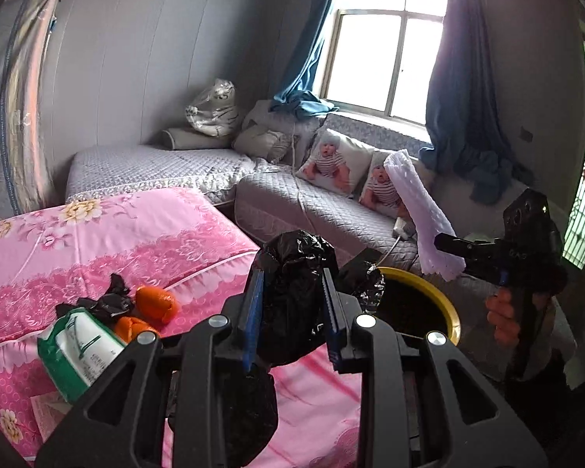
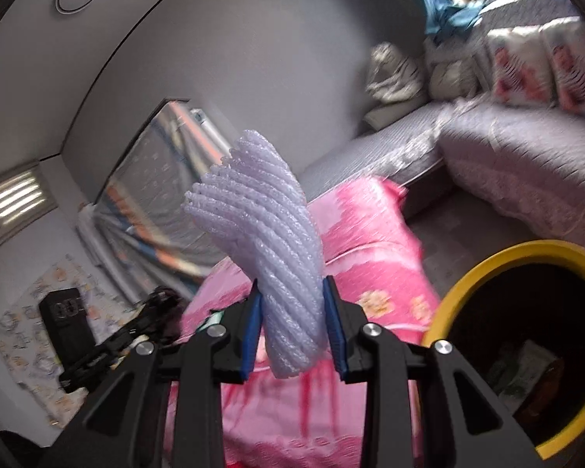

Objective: Collect trash
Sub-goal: 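Carry the sleeve and black bag over the yellow bin with both tools, then open both tools to drop the sleeve and bag into the bin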

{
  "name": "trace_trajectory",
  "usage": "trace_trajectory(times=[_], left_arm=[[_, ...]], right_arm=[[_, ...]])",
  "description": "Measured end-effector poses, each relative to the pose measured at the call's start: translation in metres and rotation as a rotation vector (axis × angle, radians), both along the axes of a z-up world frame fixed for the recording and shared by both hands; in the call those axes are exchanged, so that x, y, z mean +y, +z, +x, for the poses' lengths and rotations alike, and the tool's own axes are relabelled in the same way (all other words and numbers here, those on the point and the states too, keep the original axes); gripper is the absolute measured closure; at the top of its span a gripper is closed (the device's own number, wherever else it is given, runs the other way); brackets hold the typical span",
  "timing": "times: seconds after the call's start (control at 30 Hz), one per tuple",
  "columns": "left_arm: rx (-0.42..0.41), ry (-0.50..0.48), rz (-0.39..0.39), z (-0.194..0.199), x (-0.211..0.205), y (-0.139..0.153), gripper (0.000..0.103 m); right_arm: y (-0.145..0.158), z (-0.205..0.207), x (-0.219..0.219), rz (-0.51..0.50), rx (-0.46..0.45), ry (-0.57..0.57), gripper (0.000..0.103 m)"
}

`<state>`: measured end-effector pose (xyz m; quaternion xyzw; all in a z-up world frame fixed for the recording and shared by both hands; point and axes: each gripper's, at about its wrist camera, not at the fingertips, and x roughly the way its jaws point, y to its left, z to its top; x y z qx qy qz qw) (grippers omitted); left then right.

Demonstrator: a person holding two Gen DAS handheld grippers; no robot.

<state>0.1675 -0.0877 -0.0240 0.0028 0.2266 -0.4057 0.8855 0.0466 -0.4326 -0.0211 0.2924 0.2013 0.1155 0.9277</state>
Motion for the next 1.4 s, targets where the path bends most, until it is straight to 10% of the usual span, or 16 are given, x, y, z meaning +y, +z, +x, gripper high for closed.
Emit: trace_trajectory(times=[0.5, 1.03, 1.4], left_arm=[[0.027, -0.195, -0.019, 0.008, -0.108, 0.009, 0.077], [0.152, -0.305, -0.036, 0.019, -0.247, -0.027, 0.077], [0.232, -0.311, -0.031, 0.024, -0.296, -0.061, 0.077]], right_arm=[[-0.044, -0.029, -0.050, -0.190, 0.171, -0.379, 0.075], [-0.113, -0.042, -0.093, -0.151, 0.370, -0.439, 0.072], [-0.121, -0.079, -0.119, -0.070, 0.367, -0.519, 0.042]])
